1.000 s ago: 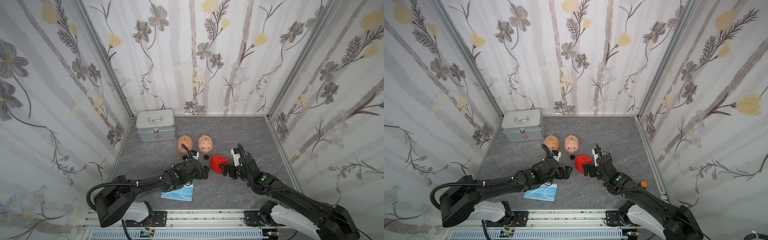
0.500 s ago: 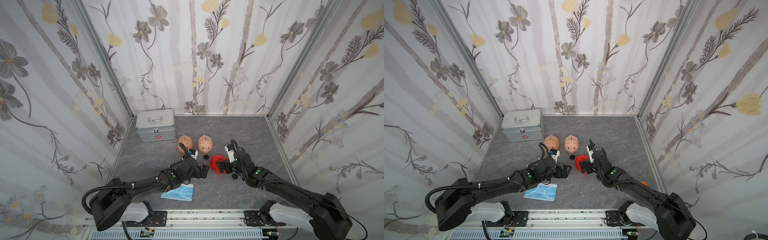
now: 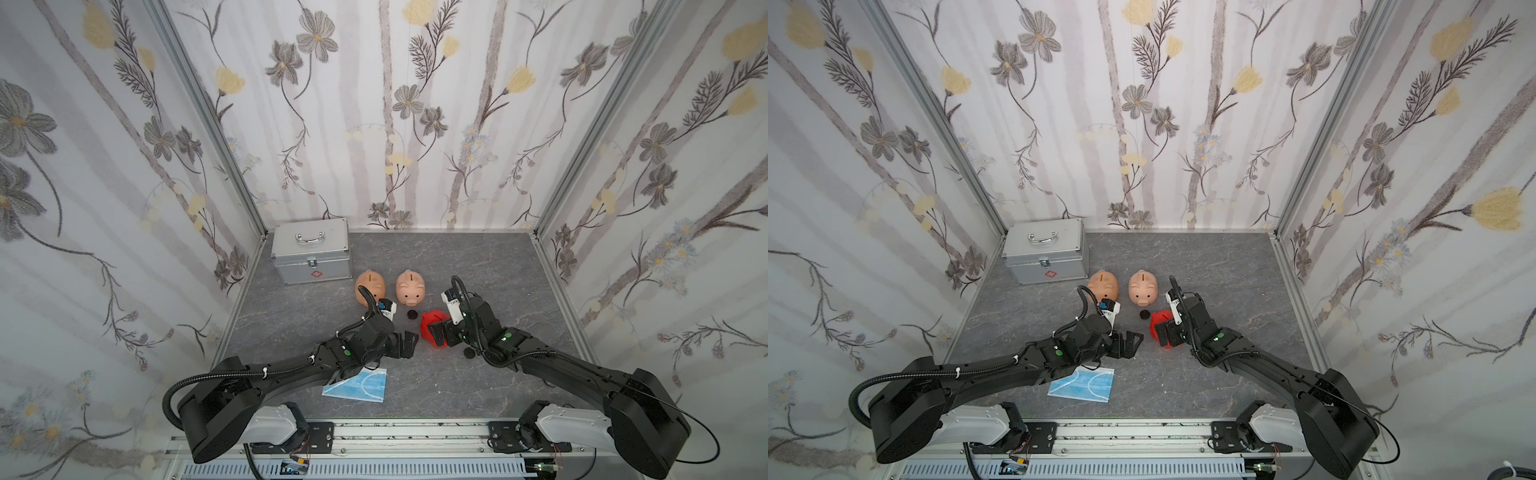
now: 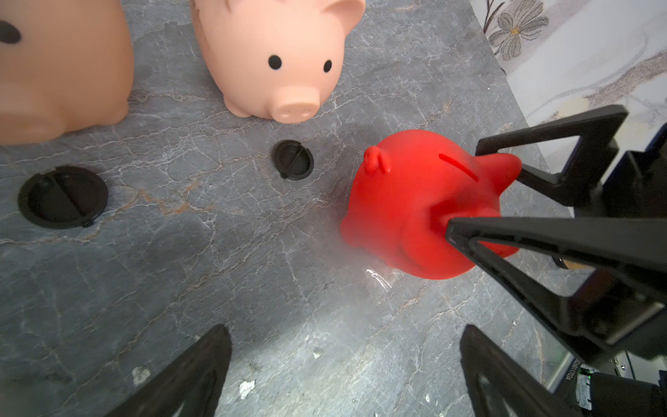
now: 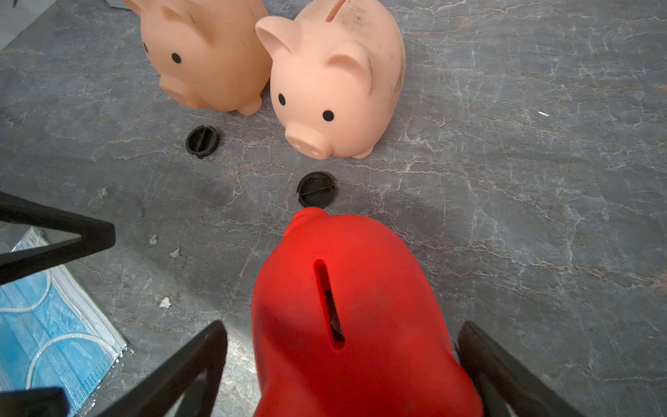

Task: Open piggy banks
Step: Move the piggy bank to the center of the board.

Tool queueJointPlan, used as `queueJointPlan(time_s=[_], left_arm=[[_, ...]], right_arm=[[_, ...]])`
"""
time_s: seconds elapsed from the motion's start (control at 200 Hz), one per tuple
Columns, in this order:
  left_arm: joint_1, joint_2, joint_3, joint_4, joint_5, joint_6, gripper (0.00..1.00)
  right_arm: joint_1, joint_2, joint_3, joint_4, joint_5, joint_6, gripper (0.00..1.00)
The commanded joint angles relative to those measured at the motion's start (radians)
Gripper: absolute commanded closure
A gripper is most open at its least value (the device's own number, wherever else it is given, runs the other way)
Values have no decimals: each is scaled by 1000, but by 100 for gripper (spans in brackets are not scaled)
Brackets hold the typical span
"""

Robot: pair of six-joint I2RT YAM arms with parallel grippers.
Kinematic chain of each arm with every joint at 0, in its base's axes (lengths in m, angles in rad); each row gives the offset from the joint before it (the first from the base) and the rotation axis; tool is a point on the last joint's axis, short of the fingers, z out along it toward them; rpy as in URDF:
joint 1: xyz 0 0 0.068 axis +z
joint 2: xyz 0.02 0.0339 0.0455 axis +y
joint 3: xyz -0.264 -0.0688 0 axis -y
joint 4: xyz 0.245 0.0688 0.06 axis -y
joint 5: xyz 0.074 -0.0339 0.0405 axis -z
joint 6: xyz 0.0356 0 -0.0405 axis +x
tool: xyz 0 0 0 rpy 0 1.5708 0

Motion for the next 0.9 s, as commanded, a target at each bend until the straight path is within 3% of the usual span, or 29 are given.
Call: queueJointPlan(time_s=[0.0, 0.42, 0.894], left_arm=[[6, -15, -8, 21, 2, 10, 0], [15, -61, -43, 24, -7, 1, 0], [20, -73, -53, 21, -13, 0, 0]], right_arm=[[21, 12, 19, 12, -10, -18, 0], [113, 53, 64, -62, 98, 1, 3], [130, 69, 77, -103, 114, 16, 14]])
